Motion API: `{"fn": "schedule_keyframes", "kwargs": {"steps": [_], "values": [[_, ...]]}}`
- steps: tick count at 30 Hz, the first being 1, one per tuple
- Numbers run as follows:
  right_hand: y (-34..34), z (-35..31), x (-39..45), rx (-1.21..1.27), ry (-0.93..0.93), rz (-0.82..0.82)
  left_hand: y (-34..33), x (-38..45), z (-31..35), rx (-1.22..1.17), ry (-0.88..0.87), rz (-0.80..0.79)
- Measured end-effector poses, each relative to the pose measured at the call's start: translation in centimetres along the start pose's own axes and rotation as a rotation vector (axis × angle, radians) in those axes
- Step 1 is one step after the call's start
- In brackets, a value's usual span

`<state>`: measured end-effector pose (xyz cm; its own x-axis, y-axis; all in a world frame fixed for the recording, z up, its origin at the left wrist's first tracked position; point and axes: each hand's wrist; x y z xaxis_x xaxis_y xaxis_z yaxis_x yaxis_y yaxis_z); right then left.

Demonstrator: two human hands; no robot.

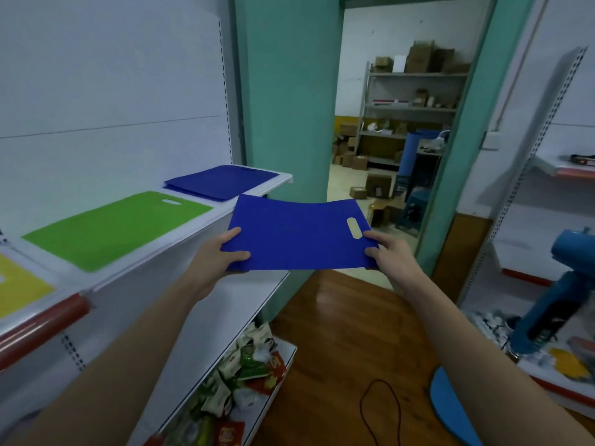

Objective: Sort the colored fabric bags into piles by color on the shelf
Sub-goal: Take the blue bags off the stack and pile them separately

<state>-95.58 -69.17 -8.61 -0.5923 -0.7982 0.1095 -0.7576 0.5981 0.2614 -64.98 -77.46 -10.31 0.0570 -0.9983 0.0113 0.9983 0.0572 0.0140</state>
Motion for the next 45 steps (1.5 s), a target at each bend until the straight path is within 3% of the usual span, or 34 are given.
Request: {"fn": "schedule_keyframes", "kwargs": {"steps": [11, 23, 28, 34, 40, 45], "values": [[-0.9, -2.5, 15.9, -0.034, 0.132, -0.18, -7.0, 7.3, 2.4, 0.015, 0.015, 0.18], [-15.5, -4.9, 29.5, -0.083, 0.249, -0.41, -4.9, 19.2, 3.7, 0.055, 0.002, 0.519], [-22.0, -6.9, 34.4, -0.068, 0.354, -0.475, -2.8, 23.1, 3.9, 0.328, -0.084, 0.688], [-29.2, -8.1, 38.9, -0.063, 0.346, -0.593, -3.0, 26.3, 3.7, 0.554, -0.112, 0.68], [-34.9, -9.3, 42.2, -0.054, 0.364, -0.719, -3.6, 28.3, 2.8, 0.891, 0.022, 0.672], [-37.7, -9.6, 45.2, -0.11, 0.423, -0.842, -4.2, 28.9, 2.5, 1.036, 0.088, 0.797]]}}
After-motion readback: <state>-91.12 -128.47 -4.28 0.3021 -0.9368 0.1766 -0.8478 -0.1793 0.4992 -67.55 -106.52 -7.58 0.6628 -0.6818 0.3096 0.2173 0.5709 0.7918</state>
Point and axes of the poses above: each hand's wrist, its own x-axis towards the middle knuckle, its own y-axis out of the back of the hand, z = x × y, and after that the axes turned 14 degrees about z, right-handed
